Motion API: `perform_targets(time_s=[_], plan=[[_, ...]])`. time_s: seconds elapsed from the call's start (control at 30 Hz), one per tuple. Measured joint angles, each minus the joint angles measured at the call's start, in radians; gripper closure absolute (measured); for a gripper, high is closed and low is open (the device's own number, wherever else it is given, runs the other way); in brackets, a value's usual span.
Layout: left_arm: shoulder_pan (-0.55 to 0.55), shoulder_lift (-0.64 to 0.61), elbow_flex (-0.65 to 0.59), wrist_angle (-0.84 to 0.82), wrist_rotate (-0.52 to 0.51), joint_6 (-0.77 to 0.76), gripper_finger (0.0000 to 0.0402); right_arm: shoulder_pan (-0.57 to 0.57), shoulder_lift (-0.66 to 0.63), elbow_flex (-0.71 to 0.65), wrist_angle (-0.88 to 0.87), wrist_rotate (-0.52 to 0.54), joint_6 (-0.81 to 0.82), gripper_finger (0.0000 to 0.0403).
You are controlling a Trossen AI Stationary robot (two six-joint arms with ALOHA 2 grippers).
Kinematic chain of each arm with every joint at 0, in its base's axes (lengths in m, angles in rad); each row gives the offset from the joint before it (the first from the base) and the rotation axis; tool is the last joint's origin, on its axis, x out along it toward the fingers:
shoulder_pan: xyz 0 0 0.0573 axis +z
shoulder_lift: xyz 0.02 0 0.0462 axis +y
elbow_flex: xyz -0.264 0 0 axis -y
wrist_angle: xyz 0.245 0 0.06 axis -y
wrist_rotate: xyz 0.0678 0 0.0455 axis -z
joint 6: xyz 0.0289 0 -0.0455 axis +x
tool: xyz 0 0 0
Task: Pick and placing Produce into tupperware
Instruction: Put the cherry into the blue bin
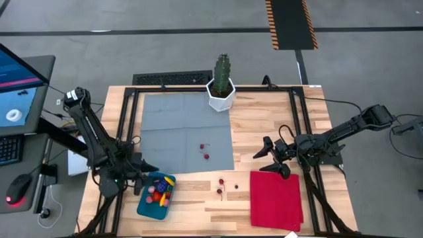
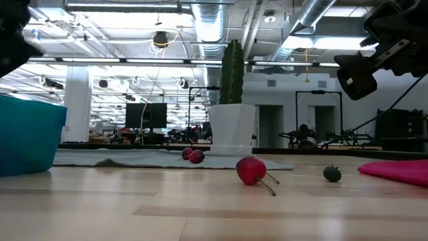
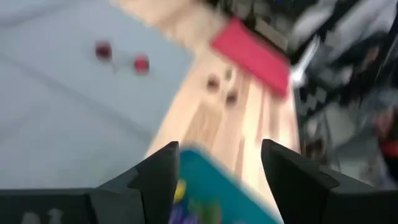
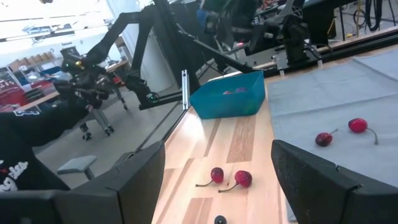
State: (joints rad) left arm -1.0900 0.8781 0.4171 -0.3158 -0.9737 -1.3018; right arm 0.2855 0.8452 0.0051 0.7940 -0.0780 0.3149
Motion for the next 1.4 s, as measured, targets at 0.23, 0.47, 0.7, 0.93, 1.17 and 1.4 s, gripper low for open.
perform_targets(time_s=[0.23, 0.47, 0.7, 0.93, 1.17, 1.4], plan=[[0.011, -0.092, 0.0, 0.09, 0.1, 0.196, 0.0184, 0.011, 0.0, 0.0, 0.0, 0.001, 0.01, 0.0085], [0.052, -0.098, 0.001, 0.138, 0.067, 0.399, 0.0184, 0.013, 0.0, 0.0, 0.006, 0.001, 0.001, 0.0085], [0.362, -0.148, 0.001, 0.196, 0.43, 0.664, 0.0184, -0.035, 0.0, 0.005, 0.007, 0.0, -0.008, 0.0085], [0.617, -0.242, 0.003, 0.502, 0.888, 1.102, 0.0184, -0.046, 0.0, 0.006, 0.0, 0.0, -0.008, 0.0085], [0.84, -0.395, -0.075, 0.408, 1.026, 1.134, 0.0184, -0.013, 0.0, 0.007, 0.03, -0.003, -0.056, 0.0085], [0.946, -0.488, -0.229, 0.515, 1.163, 1.14, 0.0184, -0.006, 0.0, 0.037, 0.047, -0.002, -0.129, 0.0085]])
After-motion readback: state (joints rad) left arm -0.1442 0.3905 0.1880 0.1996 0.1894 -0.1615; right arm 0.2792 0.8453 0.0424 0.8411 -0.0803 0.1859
